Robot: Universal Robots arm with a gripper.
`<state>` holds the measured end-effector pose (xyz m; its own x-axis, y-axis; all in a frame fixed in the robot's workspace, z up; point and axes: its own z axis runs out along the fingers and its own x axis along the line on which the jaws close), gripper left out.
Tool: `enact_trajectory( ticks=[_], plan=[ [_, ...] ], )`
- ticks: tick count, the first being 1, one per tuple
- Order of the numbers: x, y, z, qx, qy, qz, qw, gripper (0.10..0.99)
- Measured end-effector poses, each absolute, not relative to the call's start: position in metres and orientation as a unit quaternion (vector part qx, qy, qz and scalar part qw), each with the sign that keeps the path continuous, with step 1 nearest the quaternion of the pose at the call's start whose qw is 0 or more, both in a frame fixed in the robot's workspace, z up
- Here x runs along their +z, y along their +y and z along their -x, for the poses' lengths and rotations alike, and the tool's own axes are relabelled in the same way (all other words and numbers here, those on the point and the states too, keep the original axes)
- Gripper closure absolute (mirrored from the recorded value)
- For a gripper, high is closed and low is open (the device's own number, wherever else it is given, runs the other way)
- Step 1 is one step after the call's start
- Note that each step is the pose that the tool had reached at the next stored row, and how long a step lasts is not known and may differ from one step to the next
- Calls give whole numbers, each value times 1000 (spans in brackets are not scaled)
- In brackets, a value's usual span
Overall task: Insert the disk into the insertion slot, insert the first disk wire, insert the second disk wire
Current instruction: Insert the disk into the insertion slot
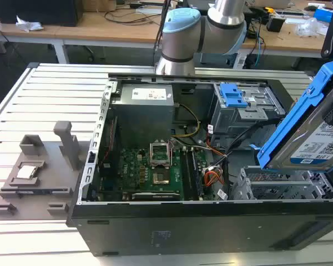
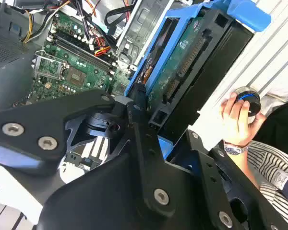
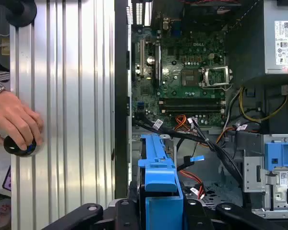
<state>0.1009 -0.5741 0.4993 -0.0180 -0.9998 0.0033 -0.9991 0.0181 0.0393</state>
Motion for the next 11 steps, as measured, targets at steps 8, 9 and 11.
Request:
enact_trajectory(
  ticks=[8, 9, 11],
  plan=[
    [486, -574, -101, -13, -713, -701, 15, 722],
    [485, -574, -101, -13, -713, -701, 15, 722],
    [483, -574, -101, -13, -713, -701, 15, 722]
  ],
)
